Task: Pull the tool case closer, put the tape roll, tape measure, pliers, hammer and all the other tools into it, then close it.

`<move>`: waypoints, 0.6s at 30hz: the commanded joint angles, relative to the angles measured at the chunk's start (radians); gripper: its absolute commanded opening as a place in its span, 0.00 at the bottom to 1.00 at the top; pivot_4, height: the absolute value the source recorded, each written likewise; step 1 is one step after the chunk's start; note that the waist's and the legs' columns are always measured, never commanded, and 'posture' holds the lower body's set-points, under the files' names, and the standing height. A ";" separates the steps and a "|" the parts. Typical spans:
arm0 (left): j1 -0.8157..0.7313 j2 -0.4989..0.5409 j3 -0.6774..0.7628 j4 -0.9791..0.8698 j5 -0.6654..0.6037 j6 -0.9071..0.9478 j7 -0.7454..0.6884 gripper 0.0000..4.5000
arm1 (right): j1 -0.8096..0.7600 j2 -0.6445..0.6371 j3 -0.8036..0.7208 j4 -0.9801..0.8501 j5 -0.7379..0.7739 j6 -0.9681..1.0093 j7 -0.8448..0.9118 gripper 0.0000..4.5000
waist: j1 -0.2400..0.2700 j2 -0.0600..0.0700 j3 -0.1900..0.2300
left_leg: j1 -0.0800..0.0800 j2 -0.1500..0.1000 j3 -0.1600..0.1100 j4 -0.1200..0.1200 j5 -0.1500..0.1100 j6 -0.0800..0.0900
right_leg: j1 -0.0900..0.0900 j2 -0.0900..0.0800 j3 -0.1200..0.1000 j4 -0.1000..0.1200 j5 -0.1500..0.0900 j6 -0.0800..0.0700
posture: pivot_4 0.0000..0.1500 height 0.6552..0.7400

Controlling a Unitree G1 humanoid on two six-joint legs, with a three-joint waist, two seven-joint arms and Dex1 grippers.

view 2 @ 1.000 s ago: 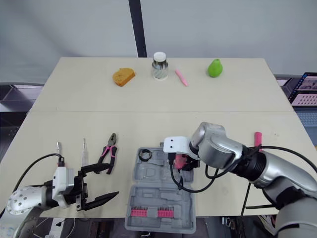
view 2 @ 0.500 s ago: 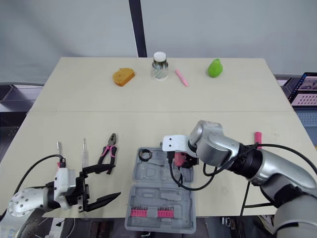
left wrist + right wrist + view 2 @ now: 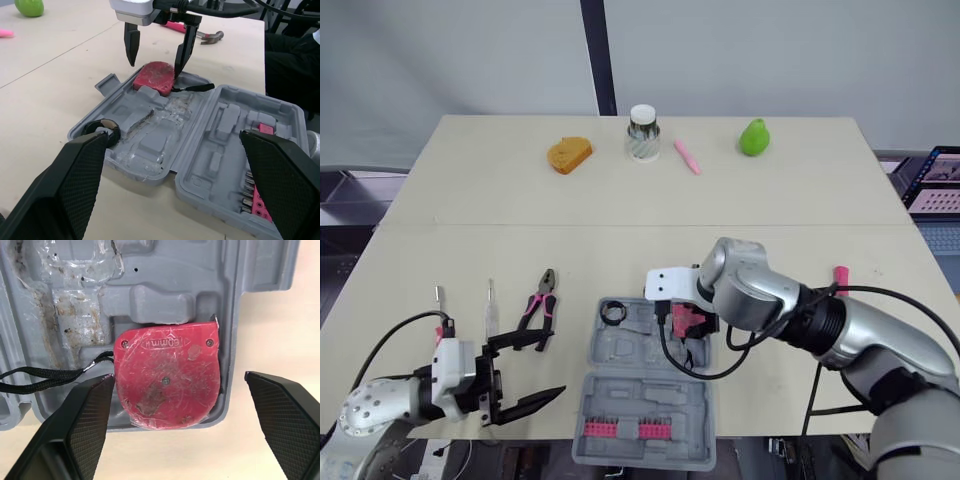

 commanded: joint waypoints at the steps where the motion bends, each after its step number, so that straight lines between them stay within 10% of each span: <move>1: 0.000 -0.004 -0.002 0.005 -0.003 -0.018 -0.009 1.00 | -0.025 -0.028 -0.092 -0.094 0.042 0.056 0.013 0.99 | -0.001 0.000 0.000 | 0.000 0.000 0.000 0.000 0.000 0.000 | 0.000 0.000 0.000 0.000 0.000 0.000 | 1.00 0.47; 11: -0.023 -0.006 -0.003 0.031 -0.002 -0.032 -0.017 1.00 | 0.348 -0.062 -0.580 -0.133 0.250 -0.149 -0.052 0.99 | 0.005 -0.001 0.000 | 0.000 -0.001 0.000 -0.001 0.000 0.000 | 0.002 -0.001 0.000 -0.001 0.000 0.000 | 1.00 0.47; 15: -0.037 -0.003 -0.004 0.044 0.000 -0.036 -0.024 1.00 | 0.475 -0.004 -0.725 -0.096 0.303 -0.303 -0.104 0.62 | 0.000 -0.001 0.000 | 0.000 0.000 0.001 -0.001 0.000 0.000 | 0.002 0.000 -0.001 -0.002 0.000 0.000 | 1.00 0.47; 18: -0.051 -0.001 -0.003 0.051 0.000 -0.034 -0.027 1.00 | 0.526 0.010 -0.763 -0.060 0.310 -0.391 -0.114 0.62 | 0.001 -0.001 0.000 | 0.001 0.001 0.001 -0.001 0.000 0.000 | 0.001 0.001 0.000 -0.002 0.000 0.000 | 1.00 0.47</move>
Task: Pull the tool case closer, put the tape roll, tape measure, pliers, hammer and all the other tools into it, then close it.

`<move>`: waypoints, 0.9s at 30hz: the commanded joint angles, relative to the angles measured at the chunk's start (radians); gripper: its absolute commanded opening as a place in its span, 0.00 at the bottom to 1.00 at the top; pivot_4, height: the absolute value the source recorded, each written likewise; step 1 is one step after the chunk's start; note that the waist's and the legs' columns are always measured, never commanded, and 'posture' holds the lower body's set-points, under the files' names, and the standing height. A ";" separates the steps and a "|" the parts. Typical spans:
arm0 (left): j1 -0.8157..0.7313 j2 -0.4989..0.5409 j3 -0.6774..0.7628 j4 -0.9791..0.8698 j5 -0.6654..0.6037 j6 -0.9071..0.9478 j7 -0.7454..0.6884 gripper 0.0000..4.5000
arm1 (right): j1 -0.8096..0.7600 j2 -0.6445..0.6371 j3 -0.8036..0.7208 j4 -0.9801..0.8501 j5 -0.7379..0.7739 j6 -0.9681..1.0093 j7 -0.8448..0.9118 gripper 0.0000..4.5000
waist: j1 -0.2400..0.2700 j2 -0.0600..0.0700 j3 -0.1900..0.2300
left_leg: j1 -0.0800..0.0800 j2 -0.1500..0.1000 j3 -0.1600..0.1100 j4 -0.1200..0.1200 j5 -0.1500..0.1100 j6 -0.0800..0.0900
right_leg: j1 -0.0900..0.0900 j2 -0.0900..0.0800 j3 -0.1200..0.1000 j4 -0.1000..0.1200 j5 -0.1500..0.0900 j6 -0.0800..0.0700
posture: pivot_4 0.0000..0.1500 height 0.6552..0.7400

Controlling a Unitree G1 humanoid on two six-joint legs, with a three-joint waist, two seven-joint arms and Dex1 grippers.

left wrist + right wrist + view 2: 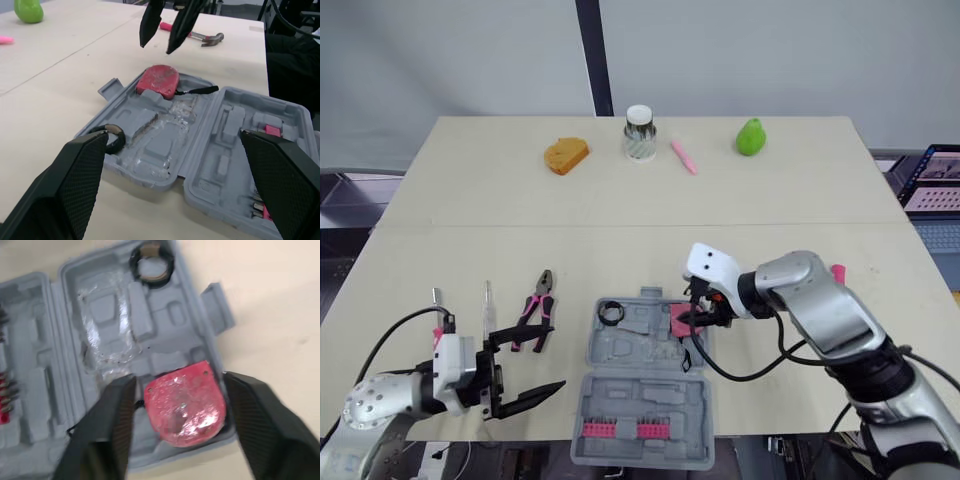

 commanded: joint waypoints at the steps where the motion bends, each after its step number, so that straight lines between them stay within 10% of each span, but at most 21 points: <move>1: -0.005 0.005 0.004 0.006 -0.003 -0.013 -0.009 1.00 | 0.035 0.006 -0.061 0.027 0.020 -0.114 -0.014 0.62 | 0.001 0.000 0.000 | 0.000 0.000 0.000 0.000 0.000 0.000 | 0.000 0.000 0.000 0.000 0.000 0.000 | 1.00 0.47; 6: -0.009 0.012 0.011 0.014 -0.005 -0.017 -0.018 1.00 | 0.077 0.016 -0.085 0.096 0.030 -0.222 -0.014 0.42 | 0.004 0.000 0.000 | 0.000 -0.001 0.000 0.000 0.000 0.000 | 0.000 0.000 0.000 0.000 0.000 0.000 | 1.00 0.47; 27: 0.003 0.019 0.046 -0.017 -0.038 0.026 -0.002 1.00 | 0.176 0.050 -0.109 0.364 0.044 -0.641 0.103 0.42 | 0.002 0.000 0.000 | 0.000 -0.001 -0.001 0.000 0.000 0.001 | 0.001 0.000 0.000 0.000 0.000 0.000 | 1.00 0.47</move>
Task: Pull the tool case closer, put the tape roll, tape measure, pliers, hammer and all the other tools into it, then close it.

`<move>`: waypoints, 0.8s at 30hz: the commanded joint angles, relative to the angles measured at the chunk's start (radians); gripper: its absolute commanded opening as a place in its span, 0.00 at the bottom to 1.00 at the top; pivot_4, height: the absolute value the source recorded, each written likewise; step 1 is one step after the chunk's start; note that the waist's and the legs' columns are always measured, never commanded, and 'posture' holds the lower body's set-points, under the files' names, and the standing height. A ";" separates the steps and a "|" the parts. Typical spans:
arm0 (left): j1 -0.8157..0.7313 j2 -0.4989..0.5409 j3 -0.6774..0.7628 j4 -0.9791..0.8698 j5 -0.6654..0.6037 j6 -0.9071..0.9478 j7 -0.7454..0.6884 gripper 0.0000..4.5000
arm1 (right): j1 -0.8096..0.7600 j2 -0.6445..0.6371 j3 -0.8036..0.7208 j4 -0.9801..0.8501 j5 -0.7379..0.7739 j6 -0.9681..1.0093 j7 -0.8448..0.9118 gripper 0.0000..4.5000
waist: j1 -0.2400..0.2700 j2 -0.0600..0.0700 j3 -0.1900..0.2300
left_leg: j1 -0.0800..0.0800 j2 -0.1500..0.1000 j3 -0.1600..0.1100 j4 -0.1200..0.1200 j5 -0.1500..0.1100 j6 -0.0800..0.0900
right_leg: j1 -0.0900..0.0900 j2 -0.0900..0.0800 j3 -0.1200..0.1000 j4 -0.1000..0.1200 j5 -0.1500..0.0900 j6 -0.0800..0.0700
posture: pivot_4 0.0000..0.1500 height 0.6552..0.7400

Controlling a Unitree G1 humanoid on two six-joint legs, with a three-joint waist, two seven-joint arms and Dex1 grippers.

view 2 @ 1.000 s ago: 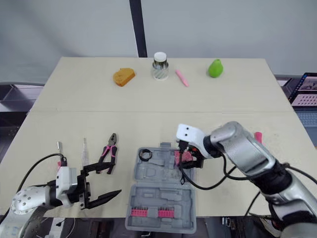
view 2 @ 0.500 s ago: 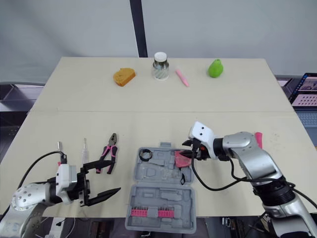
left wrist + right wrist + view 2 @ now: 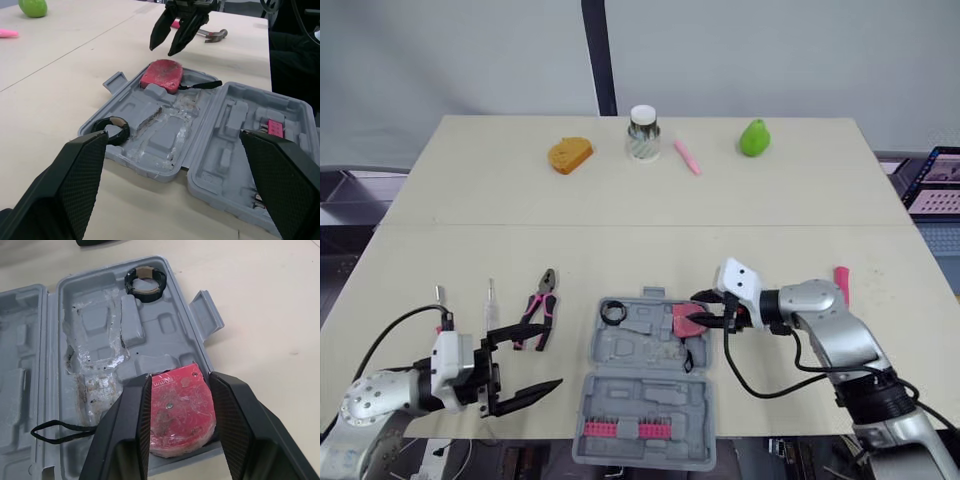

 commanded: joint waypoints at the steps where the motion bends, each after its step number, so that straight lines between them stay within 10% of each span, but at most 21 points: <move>1: 0.004 0.012 0.030 -0.034 -0.027 0.005 0.001 1.00 | 0.001 0.010 -0.022 0.045 0.010 -0.065 0.027 0.42 | 0.000 0.000 0.000 | 0.000 0.000 0.000 0.000 0.000 0.000 | 0.000 0.000 0.000 0.000 0.000 0.000 | 1.00 0.47; 24: 0.033 0.035 0.079 -0.074 -0.033 0.035 0.003 1.00 | 0.016 0.099 0.015 0.243 -0.042 -0.196 0.062 0.42 | 0.000 0.000 0.000 | 0.001 0.000 0.000 0.000 0.000 0.000 | 0.001 0.000 0.000 0.000 0.000 0.000 | 1.00 0.47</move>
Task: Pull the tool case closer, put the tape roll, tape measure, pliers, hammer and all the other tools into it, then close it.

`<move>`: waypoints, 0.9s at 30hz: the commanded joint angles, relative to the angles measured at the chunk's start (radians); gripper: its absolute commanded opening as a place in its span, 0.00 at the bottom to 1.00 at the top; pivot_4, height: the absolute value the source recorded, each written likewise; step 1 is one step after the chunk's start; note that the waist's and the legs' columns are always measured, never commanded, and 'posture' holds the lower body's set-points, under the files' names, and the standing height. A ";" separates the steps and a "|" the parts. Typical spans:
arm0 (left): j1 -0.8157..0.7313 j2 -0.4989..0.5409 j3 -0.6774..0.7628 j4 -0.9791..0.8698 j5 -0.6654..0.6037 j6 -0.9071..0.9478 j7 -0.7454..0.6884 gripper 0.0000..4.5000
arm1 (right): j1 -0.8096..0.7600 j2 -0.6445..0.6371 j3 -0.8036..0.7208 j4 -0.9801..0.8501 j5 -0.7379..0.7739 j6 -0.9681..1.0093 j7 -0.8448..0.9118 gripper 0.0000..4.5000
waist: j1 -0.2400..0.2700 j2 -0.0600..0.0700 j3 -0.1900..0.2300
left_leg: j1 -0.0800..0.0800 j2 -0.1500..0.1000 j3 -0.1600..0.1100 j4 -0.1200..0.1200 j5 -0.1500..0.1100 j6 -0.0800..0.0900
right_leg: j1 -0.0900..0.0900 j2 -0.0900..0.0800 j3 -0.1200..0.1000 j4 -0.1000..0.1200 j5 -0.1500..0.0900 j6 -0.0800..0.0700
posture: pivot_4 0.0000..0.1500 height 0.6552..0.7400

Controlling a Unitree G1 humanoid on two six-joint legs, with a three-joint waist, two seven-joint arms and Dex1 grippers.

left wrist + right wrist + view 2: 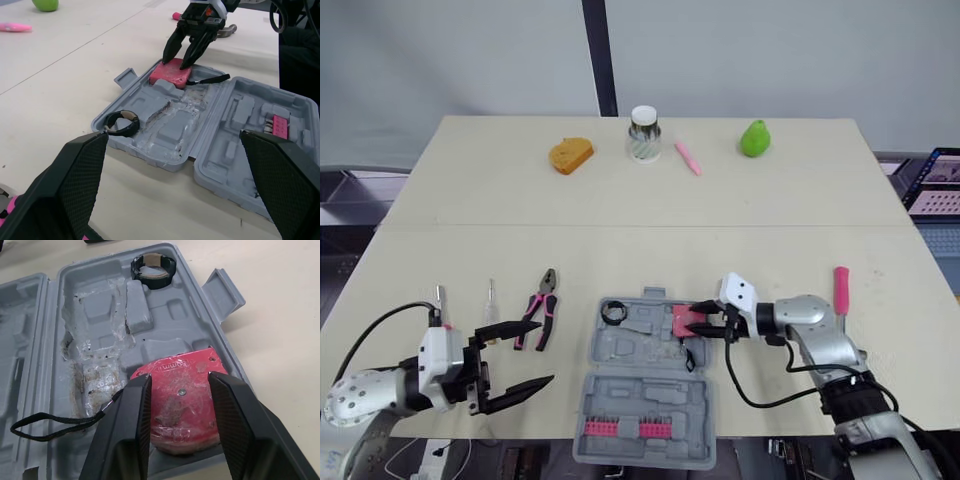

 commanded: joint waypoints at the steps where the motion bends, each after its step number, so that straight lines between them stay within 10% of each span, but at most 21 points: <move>1: 0.007 0.008 0.028 -0.038 -0.023 -0.001 0.001 1.00 | 0.011 0.009 0.011 0.010 -0.008 -0.006 0.013 0.42 | 0.000 0.000 0.000 | 0.000 0.000 0.000 0.000 0.000 0.000 | 0.000 0.000 0.000 0.000 0.000 0.000 | 1.00 0.47; 27: 0.004 0.007 0.036 -0.053 -0.014 0.011 0.009 1.00 | 0.037 0.047 0.033 0.121 -0.087 -0.118 -0.028 0.42 | -0.002 -0.003 -0.002 | 0.003 0.001 0.000 0.000 0.000 -0.001 | 0.002 0.001 0.001 0.000 0.000 0.000 | 1.00 0.47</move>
